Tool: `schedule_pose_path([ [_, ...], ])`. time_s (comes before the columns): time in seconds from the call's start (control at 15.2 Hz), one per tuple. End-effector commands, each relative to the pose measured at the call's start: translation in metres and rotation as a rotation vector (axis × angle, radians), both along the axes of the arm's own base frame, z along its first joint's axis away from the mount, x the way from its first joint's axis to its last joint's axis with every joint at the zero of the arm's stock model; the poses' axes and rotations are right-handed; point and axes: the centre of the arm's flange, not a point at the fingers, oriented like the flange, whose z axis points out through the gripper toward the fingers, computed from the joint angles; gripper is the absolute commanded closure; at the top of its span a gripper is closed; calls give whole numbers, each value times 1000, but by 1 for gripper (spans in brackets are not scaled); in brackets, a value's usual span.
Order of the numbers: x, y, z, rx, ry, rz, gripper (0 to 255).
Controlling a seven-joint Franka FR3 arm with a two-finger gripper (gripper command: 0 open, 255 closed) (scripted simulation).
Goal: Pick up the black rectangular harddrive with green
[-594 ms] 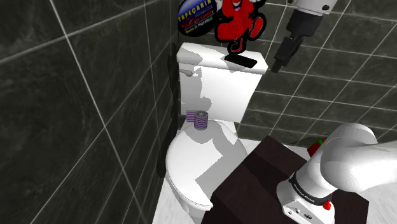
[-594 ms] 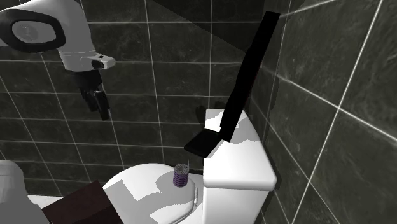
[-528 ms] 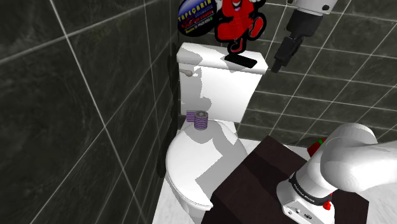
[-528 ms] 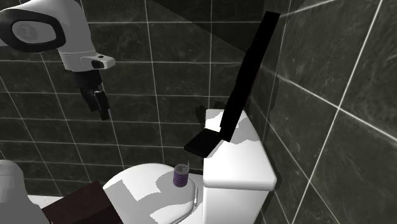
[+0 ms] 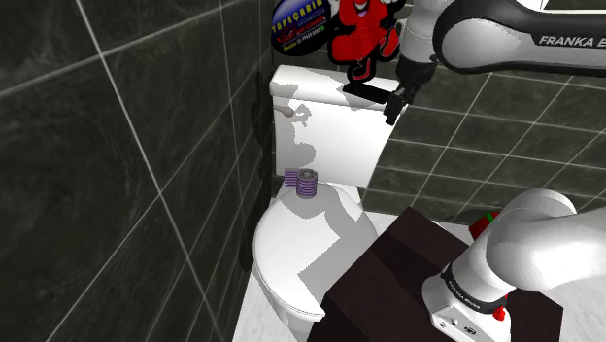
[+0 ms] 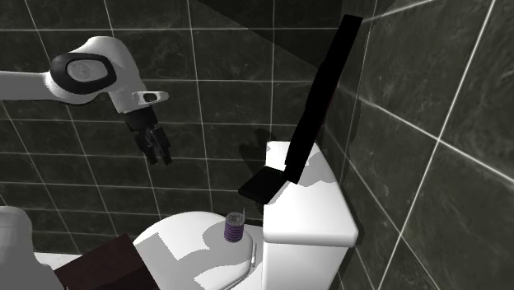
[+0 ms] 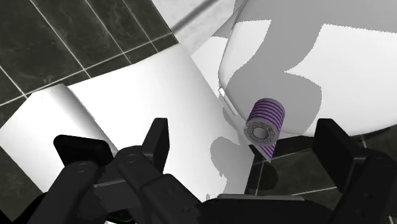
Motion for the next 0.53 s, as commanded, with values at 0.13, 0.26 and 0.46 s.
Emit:
schedule_pose_path([
  [0.13, 34, 4, -39, -223, -29, 17, 0],
  [0.26, 51, 2, -58, -331, -42, 23, 0],
  [0.46, 76, -4, -86, -495, -61, 32, 0],
])
